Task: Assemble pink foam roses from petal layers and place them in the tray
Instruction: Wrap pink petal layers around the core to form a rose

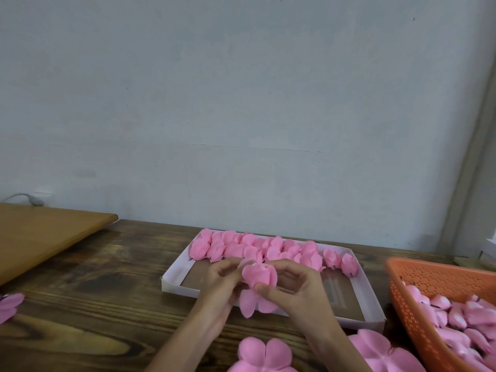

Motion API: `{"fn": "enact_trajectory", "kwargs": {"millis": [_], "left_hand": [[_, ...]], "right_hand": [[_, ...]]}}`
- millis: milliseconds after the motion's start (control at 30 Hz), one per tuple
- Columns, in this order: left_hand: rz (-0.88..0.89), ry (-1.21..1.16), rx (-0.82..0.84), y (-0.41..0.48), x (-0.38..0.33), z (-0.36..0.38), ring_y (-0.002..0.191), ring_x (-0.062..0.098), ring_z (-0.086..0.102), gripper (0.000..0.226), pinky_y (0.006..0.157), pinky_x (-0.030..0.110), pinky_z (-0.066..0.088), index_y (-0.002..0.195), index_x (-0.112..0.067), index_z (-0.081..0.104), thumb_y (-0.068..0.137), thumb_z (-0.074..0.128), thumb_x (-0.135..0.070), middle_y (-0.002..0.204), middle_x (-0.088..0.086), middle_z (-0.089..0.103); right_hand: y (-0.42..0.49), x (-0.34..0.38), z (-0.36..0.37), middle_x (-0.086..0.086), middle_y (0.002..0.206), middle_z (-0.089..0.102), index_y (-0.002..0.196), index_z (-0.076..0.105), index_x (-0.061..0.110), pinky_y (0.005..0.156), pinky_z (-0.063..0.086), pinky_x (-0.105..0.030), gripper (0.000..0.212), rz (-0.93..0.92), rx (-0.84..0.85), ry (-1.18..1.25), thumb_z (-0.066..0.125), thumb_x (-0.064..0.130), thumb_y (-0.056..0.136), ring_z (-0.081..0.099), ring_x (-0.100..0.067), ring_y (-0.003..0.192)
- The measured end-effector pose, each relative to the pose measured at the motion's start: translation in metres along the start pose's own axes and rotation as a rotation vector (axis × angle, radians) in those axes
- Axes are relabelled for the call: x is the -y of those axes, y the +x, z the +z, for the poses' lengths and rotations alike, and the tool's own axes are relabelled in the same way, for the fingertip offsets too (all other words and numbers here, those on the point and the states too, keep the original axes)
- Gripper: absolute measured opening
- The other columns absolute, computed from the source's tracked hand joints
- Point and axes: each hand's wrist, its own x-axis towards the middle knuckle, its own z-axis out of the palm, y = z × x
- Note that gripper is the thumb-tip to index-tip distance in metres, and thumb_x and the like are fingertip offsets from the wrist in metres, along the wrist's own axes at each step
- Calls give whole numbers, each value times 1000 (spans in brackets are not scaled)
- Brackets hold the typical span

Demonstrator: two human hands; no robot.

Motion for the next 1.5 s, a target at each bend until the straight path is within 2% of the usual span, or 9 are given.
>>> {"fn": "enact_trajectory", "kwargs": {"millis": [167,367,467,600,767,933,1100,1367,1500], "left_hand": [[24,-24,51,1,1,-2,84,25,73,30,70,37,58,87,-3,81,73,84,-29,90,17,76],[71,67,95,1,2,-5,89,30,73,15,65,34,57,91,-4,81,96,70,-13,97,20,77],[104,43,129,-2,0,-3,95,33,74,25,74,38,59,94,-3,81,99,67,-23,101,23,76],[95,-24,100,-1,-4,-1,99,32,75,49,81,37,61,101,-3,82,93,72,-50,106,25,77],[52,4,236,4,-4,-9,111,31,71,56,87,42,57,123,-16,76,79,87,-49,123,18,74],[-71,-11,180,3,7,-8,83,29,70,76,72,32,59,106,8,76,51,106,-34,99,27,75],[-71,-180,123,8,5,-11,91,32,75,38,73,35,62,100,9,77,73,88,-16,103,28,74],[-9,-123,59,2,3,-7,80,25,74,31,60,29,58,93,5,78,73,83,-18,94,24,74],[10,-183,95,0,2,-6,92,35,73,30,73,39,62,96,11,74,83,77,-16,101,31,71]], "right_hand": [[0,-1,1,-5,102,80,96,81,18,81,60,-28,25,-26,-13,-93,84,0,79,77,-22,101],[2,-1,5,14,118,75,86,83,31,79,61,-26,37,-52,-135,-192,89,-3,72,75,-10,105],[1,-2,4,12,111,78,88,82,29,79,61,-27,33,-57,-119,-195,88,0,73,77,-12,99],[0,-2,4,-1,93,80,88,79,24,80,63,-32,28,-68,-122,-195,88,1,75,77,-19,92],[3,1,-5,-13,94,79,92,76,10,75,62,-31,24,-69,-265,54,85,-6,76,78,-30,91],[6,1,-11,-16,97,78,97,73,1,71,61,-30,28,6,-329,136,87,3,73,77,-33,91],[3,2,-7,-17,97,79,94,77,8,76,61,-29,27,-15,-160,132,90,1,71,77,-31,93],[2,-1,1,-14,93,79,93,76,4,76,63,-33,24,-5,-107,6,84,-11,75,78,-31,90],[2,1,2,-11,91,80,89,77,9,78,64,-37,23,11,-117,-32,85,-7,76,78,-29,89]]}}
